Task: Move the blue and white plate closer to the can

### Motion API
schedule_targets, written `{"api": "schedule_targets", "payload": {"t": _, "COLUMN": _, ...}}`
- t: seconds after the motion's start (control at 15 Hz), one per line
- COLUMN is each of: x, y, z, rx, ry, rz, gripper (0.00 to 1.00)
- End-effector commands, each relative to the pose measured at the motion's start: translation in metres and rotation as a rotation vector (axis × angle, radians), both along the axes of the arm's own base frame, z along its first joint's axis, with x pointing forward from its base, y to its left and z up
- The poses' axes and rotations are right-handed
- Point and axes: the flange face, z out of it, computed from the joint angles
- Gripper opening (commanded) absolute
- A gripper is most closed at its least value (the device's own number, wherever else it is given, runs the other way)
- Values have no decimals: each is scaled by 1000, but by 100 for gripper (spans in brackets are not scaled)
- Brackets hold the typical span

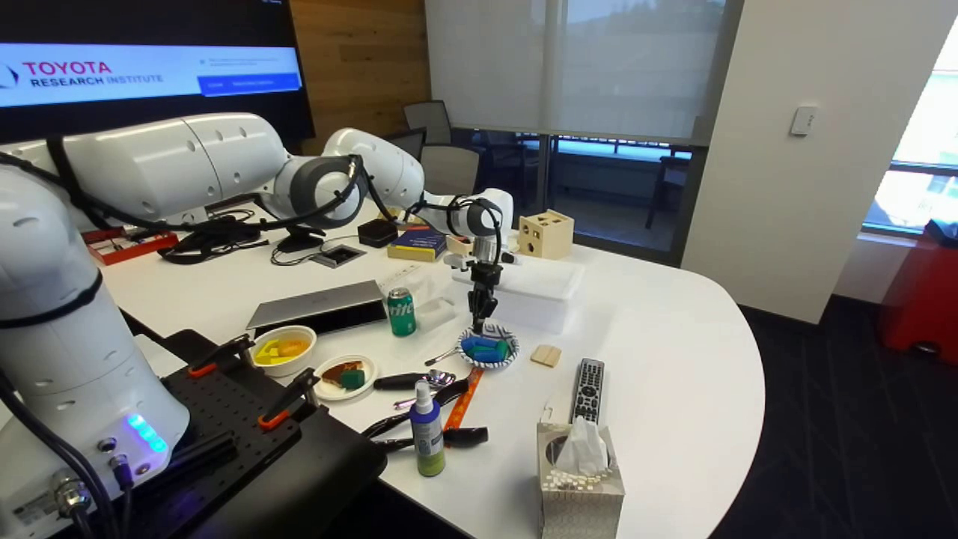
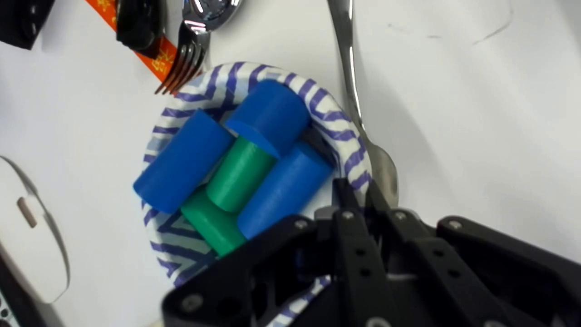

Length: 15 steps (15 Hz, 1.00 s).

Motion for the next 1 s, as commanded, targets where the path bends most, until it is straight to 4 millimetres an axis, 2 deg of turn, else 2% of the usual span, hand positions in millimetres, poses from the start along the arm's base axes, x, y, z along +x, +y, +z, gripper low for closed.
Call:
{"api": "schedule_targets", "payload": {"t": 0.0, "x": -2, "y": 18, "z": -8, "rx": 81, "ry": 11, "rz": 34, "gripper": 2}}
{"api": "schedule_targets", "payload": {"t": 0.27, "x": -8, "y": 40, "z": -23, "rx": 140, "ry": 30, "rz": 15, "gripper": 2}}
{"api": "schedule_targets", "payload": {"t": 0.93, "x": -18, "y": 70, "z": -43, "rx": 257, "ry": 48, "rz": -82, "gripper": 2}}
